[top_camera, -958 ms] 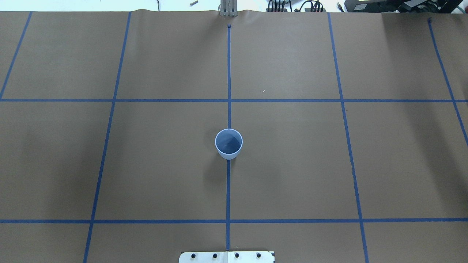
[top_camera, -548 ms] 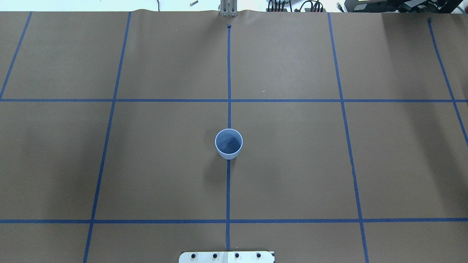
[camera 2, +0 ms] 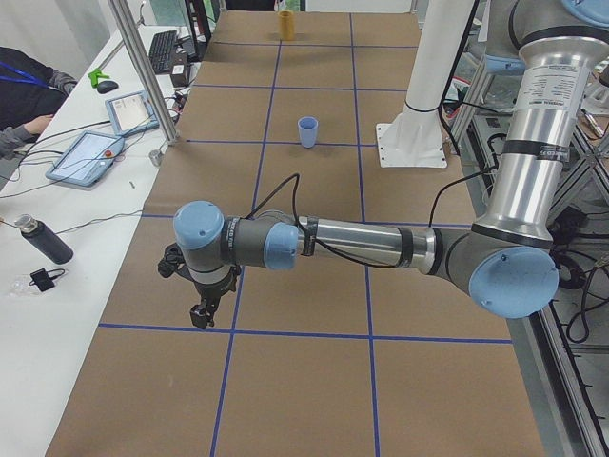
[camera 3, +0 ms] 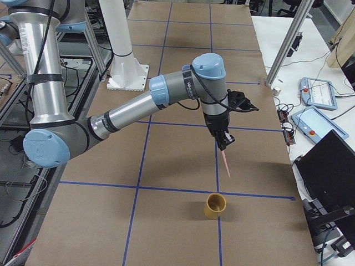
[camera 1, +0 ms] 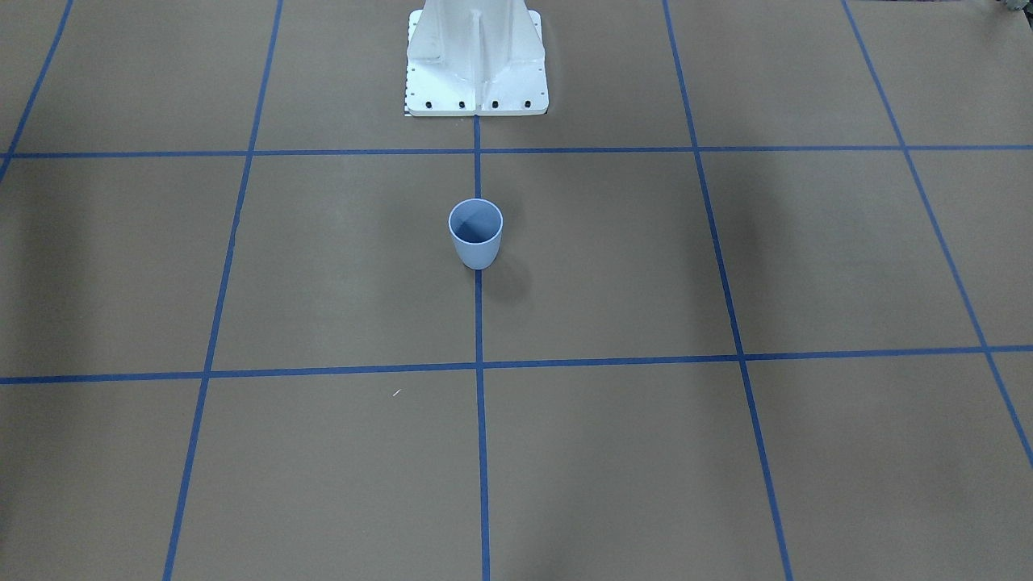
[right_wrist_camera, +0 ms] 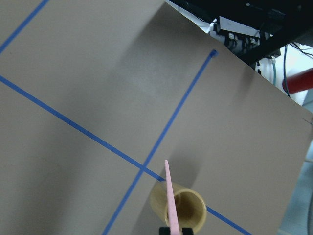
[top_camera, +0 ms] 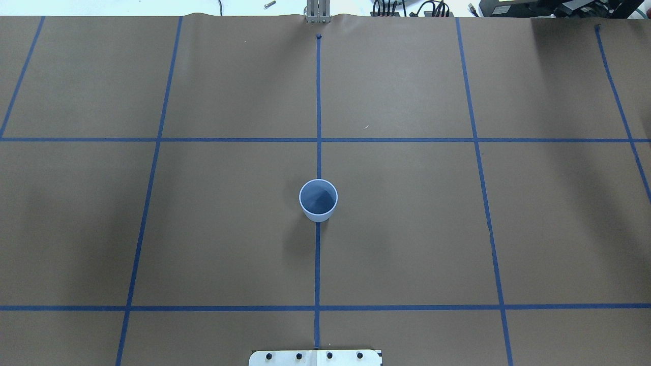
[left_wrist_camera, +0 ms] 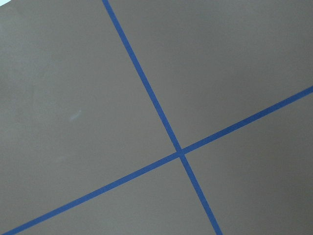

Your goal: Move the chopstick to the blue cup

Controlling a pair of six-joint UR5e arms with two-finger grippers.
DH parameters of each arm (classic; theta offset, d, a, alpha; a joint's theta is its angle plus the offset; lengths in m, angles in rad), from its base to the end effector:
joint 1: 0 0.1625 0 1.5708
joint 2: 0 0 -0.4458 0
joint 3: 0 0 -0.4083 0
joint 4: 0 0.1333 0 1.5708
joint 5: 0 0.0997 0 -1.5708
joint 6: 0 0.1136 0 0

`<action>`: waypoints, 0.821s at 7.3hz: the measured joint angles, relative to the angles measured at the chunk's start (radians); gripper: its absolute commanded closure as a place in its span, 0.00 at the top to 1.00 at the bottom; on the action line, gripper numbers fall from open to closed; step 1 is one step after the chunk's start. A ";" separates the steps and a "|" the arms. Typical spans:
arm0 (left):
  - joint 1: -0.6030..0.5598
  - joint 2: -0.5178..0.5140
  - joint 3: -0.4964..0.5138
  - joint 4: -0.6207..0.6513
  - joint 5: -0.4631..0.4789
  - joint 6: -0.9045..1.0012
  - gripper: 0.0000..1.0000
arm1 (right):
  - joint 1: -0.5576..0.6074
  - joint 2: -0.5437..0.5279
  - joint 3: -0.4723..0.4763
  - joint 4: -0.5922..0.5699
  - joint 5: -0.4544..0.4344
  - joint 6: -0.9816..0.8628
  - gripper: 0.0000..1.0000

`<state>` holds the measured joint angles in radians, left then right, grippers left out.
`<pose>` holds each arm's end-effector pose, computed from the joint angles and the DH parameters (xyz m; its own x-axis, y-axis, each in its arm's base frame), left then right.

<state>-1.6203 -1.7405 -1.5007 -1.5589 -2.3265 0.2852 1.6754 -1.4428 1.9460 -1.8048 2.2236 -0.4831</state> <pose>-0.0844 -0.5847 0.6349 0.7143 0.3029 -0.6309 -0.1581 0.9480 0.2763 0.1198 -0.5251 0.4682 0.7613 -0.5142 0.3950 0.2857 0.8129 0.5075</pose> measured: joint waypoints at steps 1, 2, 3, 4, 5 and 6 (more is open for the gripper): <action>-0.009 0.008 -0.001 0.002 0.002 -0.029 0.98 | -0.023 0.025 -0.001 -0.002 0.073 0.006 0.00; -0.014 0.018 -0.002 0.002 0.004 -0.040 0.98 | -0.054 0.058 0.000 0.000 0.139 0.009 0.00; -0.015 0.025 -0.003 0.002 0.005 -0.044 0.98 | -0.090 0.095 0.003 0.008 0.207 0.011 0.00; -0.016 0.028 -0.003 0.002 0.006 -0.047 0.98 | -0.131 0.147 0.007 0.016 0.276 0.011 0.00; -0.016 0.029 0.000 0.002 0.007 -0.052 0.98 | -0.196 0.209 0.022 0.020 0.318 0.016 0.00; -0.016 0.030 0.002 0.002 0.007 -0.063 0.98 | -0.272 0.258 0.050 0.022 0.333 0.039 0.00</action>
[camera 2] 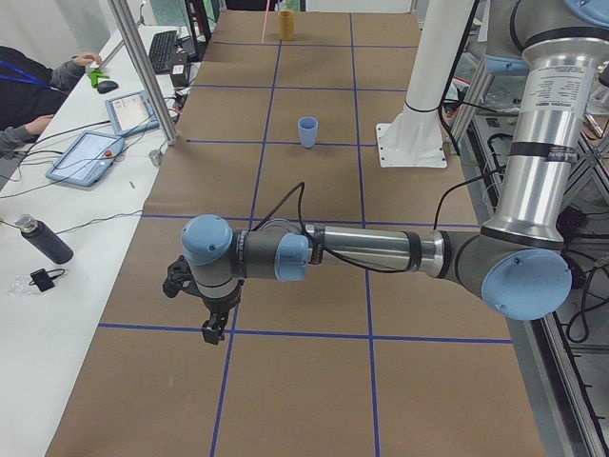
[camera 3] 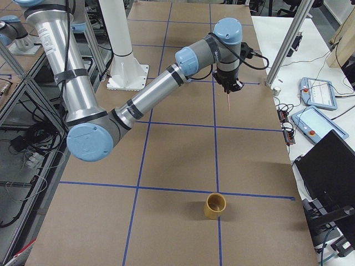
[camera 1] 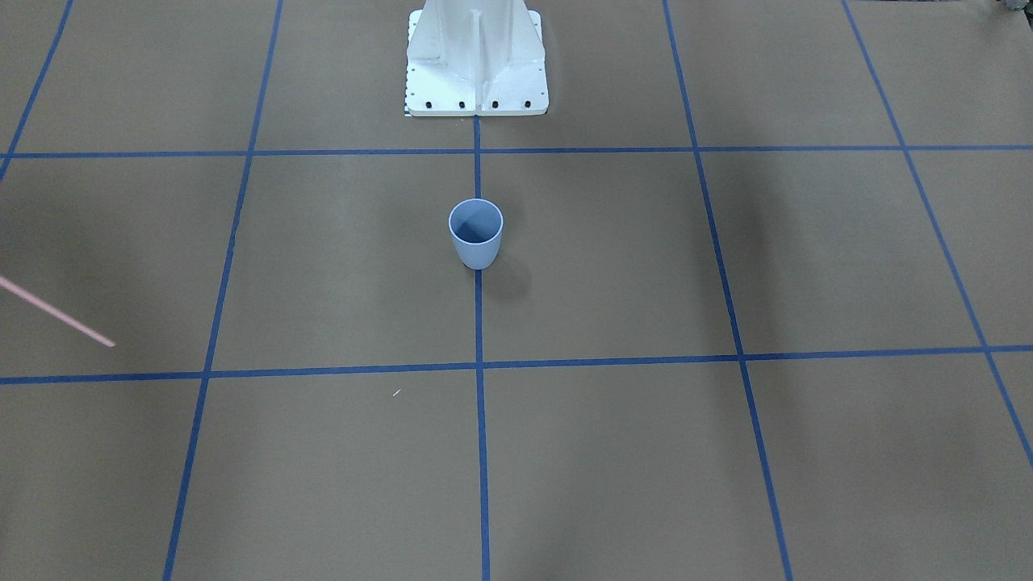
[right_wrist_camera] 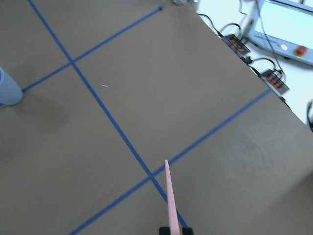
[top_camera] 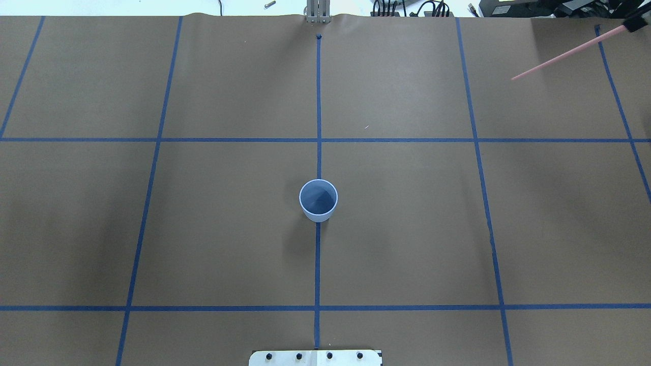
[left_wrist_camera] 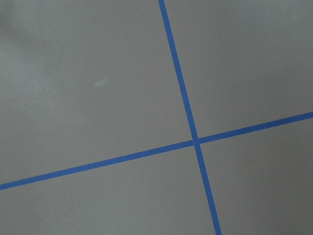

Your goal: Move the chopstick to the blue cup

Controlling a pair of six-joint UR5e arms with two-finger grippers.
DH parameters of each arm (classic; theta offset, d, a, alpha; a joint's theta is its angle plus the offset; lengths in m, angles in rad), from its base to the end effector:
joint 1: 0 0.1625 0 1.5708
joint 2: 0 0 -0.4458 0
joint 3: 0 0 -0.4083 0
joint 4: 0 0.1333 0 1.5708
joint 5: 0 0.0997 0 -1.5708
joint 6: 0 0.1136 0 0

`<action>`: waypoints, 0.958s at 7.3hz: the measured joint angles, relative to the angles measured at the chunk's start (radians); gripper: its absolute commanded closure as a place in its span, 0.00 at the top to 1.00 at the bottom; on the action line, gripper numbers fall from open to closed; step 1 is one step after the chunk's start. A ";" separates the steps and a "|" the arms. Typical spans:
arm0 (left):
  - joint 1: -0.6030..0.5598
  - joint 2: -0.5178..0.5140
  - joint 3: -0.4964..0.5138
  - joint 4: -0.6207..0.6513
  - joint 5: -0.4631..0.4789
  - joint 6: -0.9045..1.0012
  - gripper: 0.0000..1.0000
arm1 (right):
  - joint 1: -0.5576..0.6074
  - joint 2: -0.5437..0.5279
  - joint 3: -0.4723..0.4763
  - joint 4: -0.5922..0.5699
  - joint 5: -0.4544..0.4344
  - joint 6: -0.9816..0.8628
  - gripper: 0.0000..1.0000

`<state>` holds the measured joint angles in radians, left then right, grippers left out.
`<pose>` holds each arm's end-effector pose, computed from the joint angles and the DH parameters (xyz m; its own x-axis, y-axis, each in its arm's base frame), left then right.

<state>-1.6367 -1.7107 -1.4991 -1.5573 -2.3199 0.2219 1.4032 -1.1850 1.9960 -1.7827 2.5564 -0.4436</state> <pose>-0.0936 -0.5687 0.6537 0.7297 0.2085 -0.6513 -0.0972 0.9743 0.2030 -0.0565 -0.5652 0.2751 0.3620 -0.8513 0.3798 0.3245 0.4970 0.8048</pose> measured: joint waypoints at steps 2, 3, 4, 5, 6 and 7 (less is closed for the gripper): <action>0.000 0.000 0.002 -0.001 -0.001 -0.023 0.98 | -0.167 0.061 0.068 0.039 -0.005 0.160 0.00; 0.000 0.000 0.003 -0.001 -0.001 -0.032 0.98 | -0.258 0.086 0.084 0.108 -0.043 0.290 0.00; 0.000 0.000 0.005 -0.001 -0.001 -0.038 0.98 | -0.356 0.123 0.092 0.168 -0.121 0.428 0.00; 0.000 0.000 0.008 -0.002 -0.001 -0.040 0.98 | -0.455 0.167 0.096 0.199 -0.217 0.544 0.00; 0.000 0.000 0.014 -0.002 -0.002 -0.040 0.98 | -0.542 0.204 0.099 0.210 -0.311 0.625 0.00; 0.001 0.000 0.021 -0.003 -0.003 -0.040 0.98 | -0.602 0.227 0.100 0.210 -0.373 0.673 0.00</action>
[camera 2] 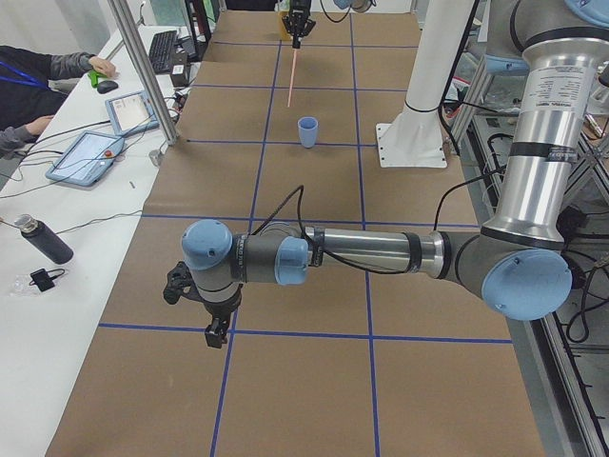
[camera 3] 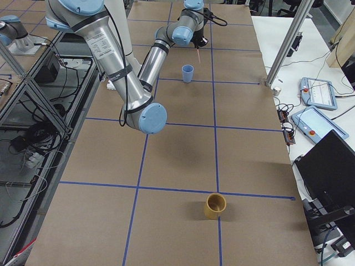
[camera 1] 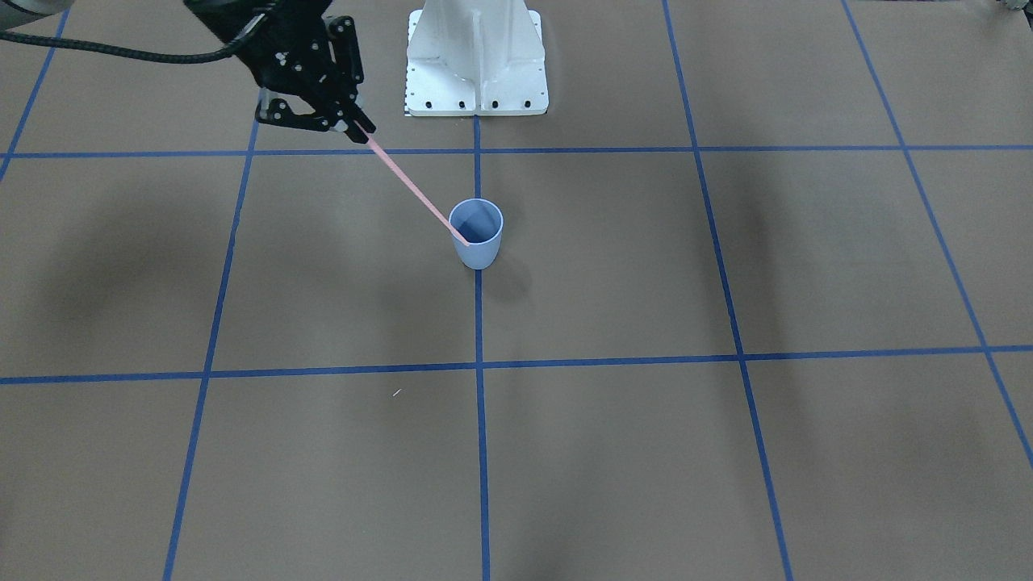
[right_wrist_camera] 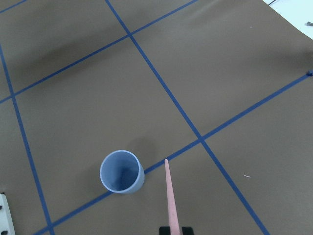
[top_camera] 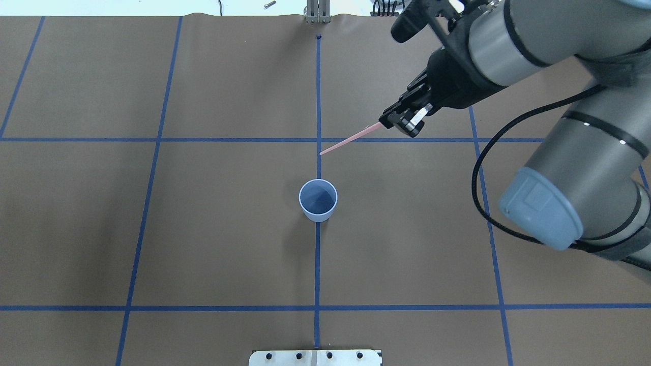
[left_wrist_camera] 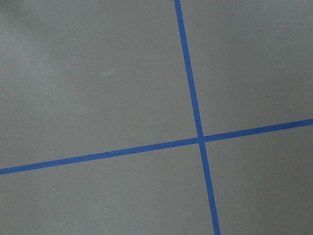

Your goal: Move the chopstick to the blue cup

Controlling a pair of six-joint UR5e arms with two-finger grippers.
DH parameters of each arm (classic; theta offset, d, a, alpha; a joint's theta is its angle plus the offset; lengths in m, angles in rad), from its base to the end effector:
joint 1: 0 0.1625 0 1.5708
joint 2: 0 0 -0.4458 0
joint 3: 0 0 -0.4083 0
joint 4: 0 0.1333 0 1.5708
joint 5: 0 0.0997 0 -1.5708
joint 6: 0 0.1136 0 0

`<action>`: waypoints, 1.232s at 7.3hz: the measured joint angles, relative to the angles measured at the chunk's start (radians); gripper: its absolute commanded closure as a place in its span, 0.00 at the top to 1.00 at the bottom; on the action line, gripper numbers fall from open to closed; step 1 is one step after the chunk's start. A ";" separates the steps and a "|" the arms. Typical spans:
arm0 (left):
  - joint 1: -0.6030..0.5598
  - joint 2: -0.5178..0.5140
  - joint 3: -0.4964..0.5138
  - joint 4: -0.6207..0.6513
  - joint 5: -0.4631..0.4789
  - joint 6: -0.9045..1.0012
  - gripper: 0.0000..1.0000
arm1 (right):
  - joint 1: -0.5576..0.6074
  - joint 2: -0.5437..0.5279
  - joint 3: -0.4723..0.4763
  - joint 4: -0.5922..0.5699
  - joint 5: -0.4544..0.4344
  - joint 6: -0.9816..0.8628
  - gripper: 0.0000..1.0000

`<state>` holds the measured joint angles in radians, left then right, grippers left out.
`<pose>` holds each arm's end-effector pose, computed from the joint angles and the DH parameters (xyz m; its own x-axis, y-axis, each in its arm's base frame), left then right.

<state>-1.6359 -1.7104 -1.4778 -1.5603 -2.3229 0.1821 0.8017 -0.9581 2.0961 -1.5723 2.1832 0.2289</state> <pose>-0.0928 -0.5677 0.6642 0.7300 0.1581 -0.6649 -0.0683 0.9849 0.1591 -0.3364 -0.4453 0.1052 0.2858 -0.8506 0.4414 0.2339 0.5086 0.8286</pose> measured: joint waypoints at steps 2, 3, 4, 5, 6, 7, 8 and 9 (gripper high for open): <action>0.001 0.000 0.006 -0.001 -0.001 0.000 0.98 | -0.064 0.018 0.005 -0.004 -0.050 0.060 0.00; 0.001 0.000 0.008 -0.001 -0.002 0.000 0.98 | -0.081 0.019 0.016 -0.026 -0.058 0.069 0.00; 0.001 0.000 0.010 -0.001 -0.002 0.000 0.98 | -0.094 0.020 0.033 -0.067 -0.063 0.072 0.00; 0.001 0.000 0.012 -0.001 -0.003 0.000 0.98 | -0.105 0.020 0.044 -0.101 -0.067 0.073 0.00; 0.001 0.000 0.012 -0.001 -0.003 0.000 0.98 | -0.119 0.020 0.048 -0.128 -0.072 0.072 0.00; 0.001 0.000 0.013 -0.001 -0.003 0.000 0.98 | -0.141 0.018 0.049 -0.149 -0.093 0.072 0.00; 0.001 0.000 0.014 -0.001 -0.003 0.000 0.98 | -0.168 0.016 0.049 -0.162 -0.126 0.071 0.00; 0.001 0.000 0.014 -0.001 -0.003 0.000 0.98 | -0.187 0.013 0.049 -0.169 -0.149 0.071 0.00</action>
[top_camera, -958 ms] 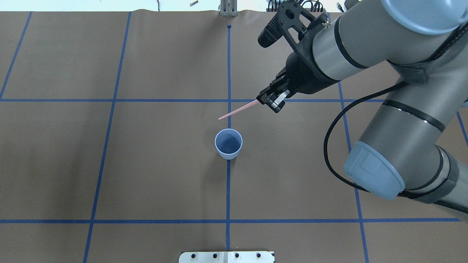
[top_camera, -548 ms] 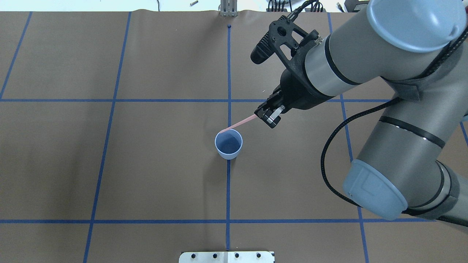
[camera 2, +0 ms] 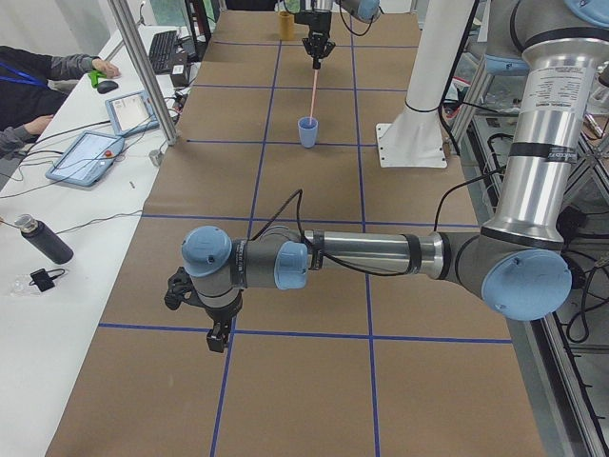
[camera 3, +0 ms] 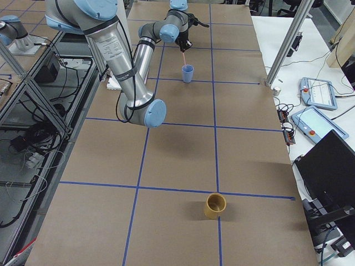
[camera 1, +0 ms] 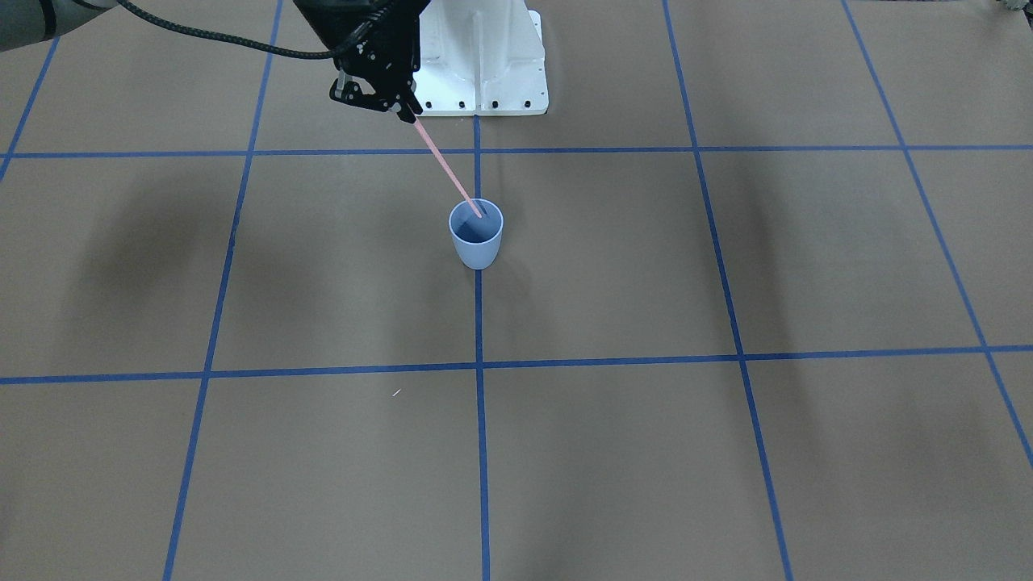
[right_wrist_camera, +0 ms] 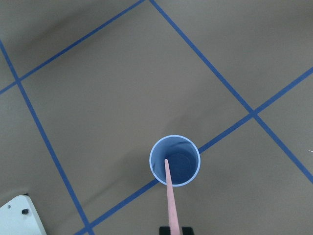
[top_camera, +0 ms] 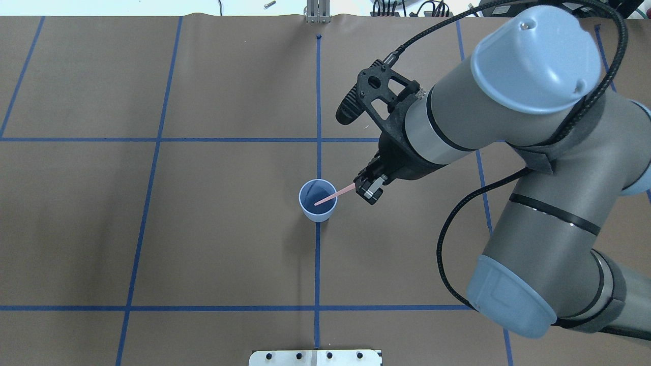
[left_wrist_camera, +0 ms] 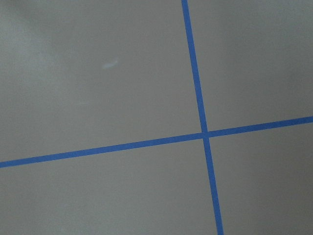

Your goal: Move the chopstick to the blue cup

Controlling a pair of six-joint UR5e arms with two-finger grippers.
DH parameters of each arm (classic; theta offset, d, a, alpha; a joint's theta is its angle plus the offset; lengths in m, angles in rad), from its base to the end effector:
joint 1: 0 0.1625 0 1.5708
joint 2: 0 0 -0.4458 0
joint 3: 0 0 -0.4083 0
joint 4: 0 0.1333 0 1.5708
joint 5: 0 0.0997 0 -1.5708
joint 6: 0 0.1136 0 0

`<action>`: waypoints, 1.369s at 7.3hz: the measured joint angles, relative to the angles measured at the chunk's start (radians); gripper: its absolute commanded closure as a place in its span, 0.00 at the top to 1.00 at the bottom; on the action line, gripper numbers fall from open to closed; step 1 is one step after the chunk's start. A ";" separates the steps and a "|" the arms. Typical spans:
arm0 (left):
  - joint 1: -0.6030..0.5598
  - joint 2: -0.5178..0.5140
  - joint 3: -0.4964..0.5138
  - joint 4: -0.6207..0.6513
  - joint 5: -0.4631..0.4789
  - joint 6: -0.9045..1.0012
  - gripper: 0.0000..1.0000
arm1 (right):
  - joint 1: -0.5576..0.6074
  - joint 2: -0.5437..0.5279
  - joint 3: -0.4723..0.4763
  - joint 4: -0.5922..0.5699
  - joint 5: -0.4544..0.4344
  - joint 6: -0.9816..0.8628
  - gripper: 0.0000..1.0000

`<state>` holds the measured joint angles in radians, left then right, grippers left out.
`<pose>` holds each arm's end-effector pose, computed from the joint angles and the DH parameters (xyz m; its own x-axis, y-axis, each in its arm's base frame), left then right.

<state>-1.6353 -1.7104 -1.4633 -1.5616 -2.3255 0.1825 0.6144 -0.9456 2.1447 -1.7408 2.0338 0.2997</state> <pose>-0.0922 -0.5669 0.6713 0.7276 0.1503 -0.6694 -0.0688 0.9868 0.1468 -0.3999 -0.3832 0.1105 0.3184 -0.8215 0.4730 0.3426 0.5649 0.7507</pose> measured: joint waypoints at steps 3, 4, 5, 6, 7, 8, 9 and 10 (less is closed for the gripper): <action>0.000 0.000 0.001 0.000 0.000 0.000 0.98 | -0.031 -0.001 -0.012 -0.016 -0.040 -0.001 0.24; 0.000 0.000 0.001 0.000 0.000 0.000 0.98 | -0.034 0.008 -0.028 -0.016 -0.047 -0.003 0.85; 0.000 0.000 0.001 0.000 0.000 0.000 0.98 | -0.039 0.014 -0.040 -0.016 -0.059 -0.002 1.00; 0.000 -0.001 0.001 0.000 0.000 0.000 0.98 | -0.050 0.017 -0.045 -0.017 -0.083 0.008 1.00; 0.000 -0.001 0.001 0.000 0.000 0.000 0.98 | -0.059 0.020 -0.046 -0.017 -0.104 0.021 1.00; 0.001 -0.001 0.000 0.000 0.000 0.000 0.98 | -0.058 0.023 -0.047 -0.018 -0.113 0.030 1.00; 0.000 -0.001 0.000 0.000 0.000 0.000 0.98 | -0.036 0.025 -0.049 -0.021 -0.113 0.034 1.00; 0.000 -0.001 0.000 0.000 0.000 0.000 0.98 | 0.025 0.024 -0.064 -0.024 -0.096 0.035 1.00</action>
<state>-1.6350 -1.7117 -1.4634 -1.5616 -2.3255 0.1825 0.6389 -0.9213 2.0811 -1.7649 1.9376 0.3351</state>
